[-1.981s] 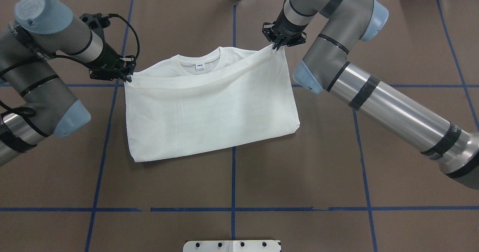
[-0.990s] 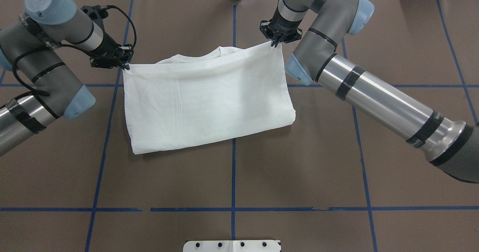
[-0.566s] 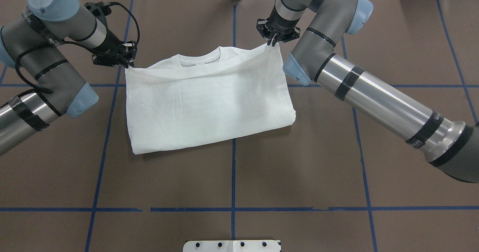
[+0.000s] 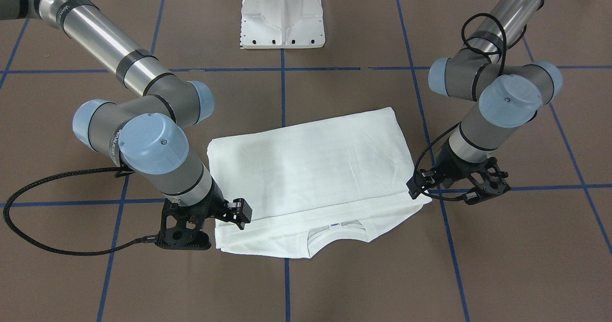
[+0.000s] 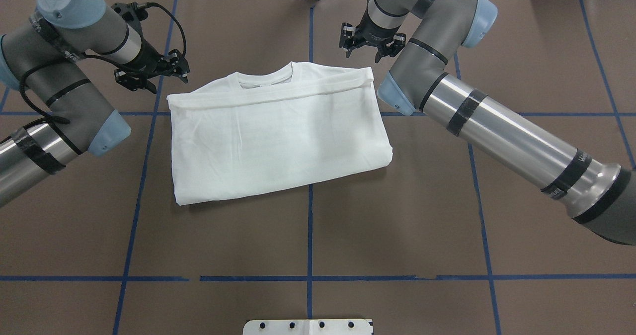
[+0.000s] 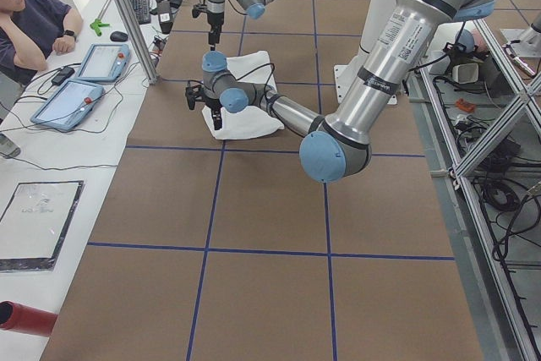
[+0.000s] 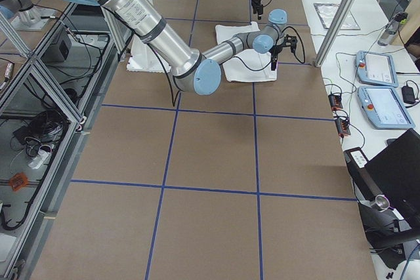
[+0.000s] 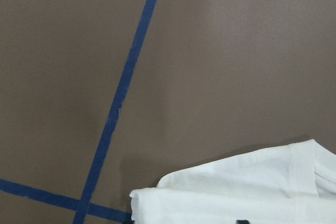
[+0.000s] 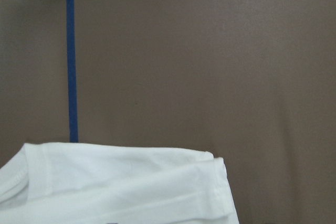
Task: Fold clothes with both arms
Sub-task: 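Open both grippers to release the hem and raise them, then lower the right gripper to the folded shirt's side edge and grasp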
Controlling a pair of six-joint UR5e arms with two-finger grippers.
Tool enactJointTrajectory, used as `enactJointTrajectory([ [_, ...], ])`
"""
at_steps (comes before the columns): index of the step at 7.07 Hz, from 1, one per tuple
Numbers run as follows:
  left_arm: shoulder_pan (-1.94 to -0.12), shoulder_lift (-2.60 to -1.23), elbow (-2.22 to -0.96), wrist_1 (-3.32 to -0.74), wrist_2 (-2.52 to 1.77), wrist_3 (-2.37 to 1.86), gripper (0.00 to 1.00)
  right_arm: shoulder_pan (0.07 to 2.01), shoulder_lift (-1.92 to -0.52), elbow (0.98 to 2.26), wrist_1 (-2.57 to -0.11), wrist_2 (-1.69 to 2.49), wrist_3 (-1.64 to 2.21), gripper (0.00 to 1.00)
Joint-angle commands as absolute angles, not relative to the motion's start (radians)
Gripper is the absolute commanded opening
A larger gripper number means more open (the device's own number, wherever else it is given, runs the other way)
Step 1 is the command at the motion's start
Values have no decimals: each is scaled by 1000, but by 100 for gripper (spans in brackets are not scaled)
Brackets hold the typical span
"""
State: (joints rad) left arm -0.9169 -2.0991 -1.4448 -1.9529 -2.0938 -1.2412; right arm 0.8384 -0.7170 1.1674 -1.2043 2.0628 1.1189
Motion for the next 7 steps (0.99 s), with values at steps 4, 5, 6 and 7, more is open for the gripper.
enactJointTrajectory([
  [4, -928, -2072, -1532, -1945, -2091, -1244, 99, 695, -1038, 1648, -1462, 2036, 1152, 100],
  [5, -928, -2071, -1535, -1947, -2089, -1244, 99, 663, -1040, 1660, -1488, 2017, 1154, 99],
  [6, -928, -2071, -1536, -1947, -2089, -1244, 99, 634, -1034, 1642, -1483, 1993, 1154, 98],
  [7, -928, -2072, -1536, -1947, -2089, -1244, 99, 630, -1034, 1628, -1477, 1991, 1152, 98],
])
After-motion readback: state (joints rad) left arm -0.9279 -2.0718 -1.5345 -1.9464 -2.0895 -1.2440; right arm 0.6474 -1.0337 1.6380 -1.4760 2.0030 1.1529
